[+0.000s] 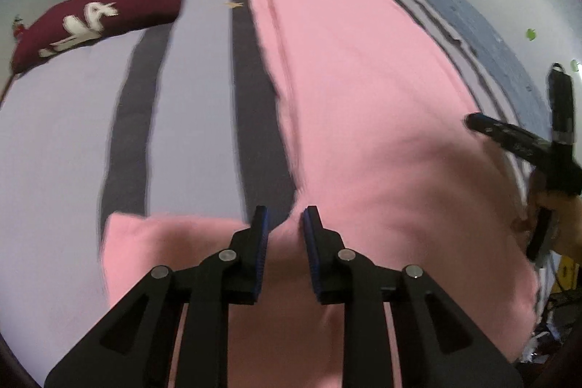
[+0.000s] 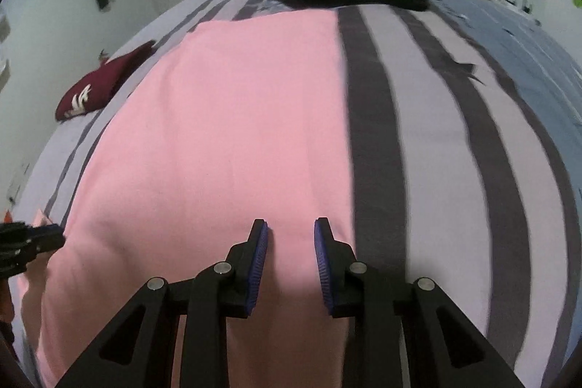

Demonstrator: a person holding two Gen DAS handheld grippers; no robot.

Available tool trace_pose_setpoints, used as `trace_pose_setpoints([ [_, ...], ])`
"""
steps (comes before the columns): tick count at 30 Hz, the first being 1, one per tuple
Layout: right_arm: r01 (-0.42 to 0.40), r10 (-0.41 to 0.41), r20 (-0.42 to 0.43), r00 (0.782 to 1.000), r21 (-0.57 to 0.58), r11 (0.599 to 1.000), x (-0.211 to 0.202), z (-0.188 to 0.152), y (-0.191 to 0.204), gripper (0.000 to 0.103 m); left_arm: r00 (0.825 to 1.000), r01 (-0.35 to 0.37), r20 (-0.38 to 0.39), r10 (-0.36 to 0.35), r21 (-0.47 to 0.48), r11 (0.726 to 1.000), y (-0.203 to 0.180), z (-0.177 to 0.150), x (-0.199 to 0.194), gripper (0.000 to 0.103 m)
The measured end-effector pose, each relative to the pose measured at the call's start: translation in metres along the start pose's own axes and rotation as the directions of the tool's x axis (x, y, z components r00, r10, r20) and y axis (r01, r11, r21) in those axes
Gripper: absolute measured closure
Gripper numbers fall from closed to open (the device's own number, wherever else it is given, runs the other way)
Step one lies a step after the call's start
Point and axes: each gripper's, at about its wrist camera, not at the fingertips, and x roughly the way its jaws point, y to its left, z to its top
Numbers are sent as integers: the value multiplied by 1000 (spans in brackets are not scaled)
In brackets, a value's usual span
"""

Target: Fold clothes

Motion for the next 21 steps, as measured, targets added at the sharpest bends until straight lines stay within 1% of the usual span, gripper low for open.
trace_pose_setpoints([
  [1, 3, -3, 3, 1000, 12, 1000, -5, -5, -3, 80, 1000, -10, 2, 10, -3, 1000, 2, -3, -4, 85],
  [2, 12, -11, -4, 1000, 17, 1000, -11, -10, -5, 77, 1000, -19, 8, 19, -8, 1000, 4, -8, -11, 85],
  [4, 28, -27, -17, 999, 28, 999, -22, -21, -7, 77, 999, -35, 20, 36, -18, 999, 8, -16, -24, 84],
  [8, 19, -16, -46, 999, 61, 998, -51, -47, -17, 77, 997, -66, 39, 68, -40, 997, 14, -36, -51, 84],
  [10, 4, 1, -70, 998, 68, 998, -69, -69, -18, 77, 997, -72, 36, 75, -65, 995, 14, -56, -68, 81],
  [13, -13, 20, -93, 996, 71, 997, -89, -95, -20, 76, 996, -84, 30, 88, -124, 989, 13, -98, -94, 76],
  [14, -29, 38, -107, 994, 84, 996, -96, -106, -22, 76, 996, -86, 26, 91, -146, 986, 10, -110, -98, 75],
  [15, -41, 52, -116, 992, 97, 994, -100, -115, -24, 75, 995, -89, 22, 95, -173, 981, 7, -122, -103, 73],
  [17, -64, 81, -132, 988, 123, 990, -109, -133, -28, 63, 995, -94, 15, 101, -230, 969, -1, -148, -112, 70],
  [20, -106, 124, -147, 981, 124, 987, -121, -158, -33, 62, 995, -93, 16, 102, -297, 950, -17, -177, -120, 67],
  [21, -120, 139, -157, 978, 128, 984, -125, -164, -34, 62, 995, -86, 18, 97, -320, 944, -23, -187, -122, 64],
])
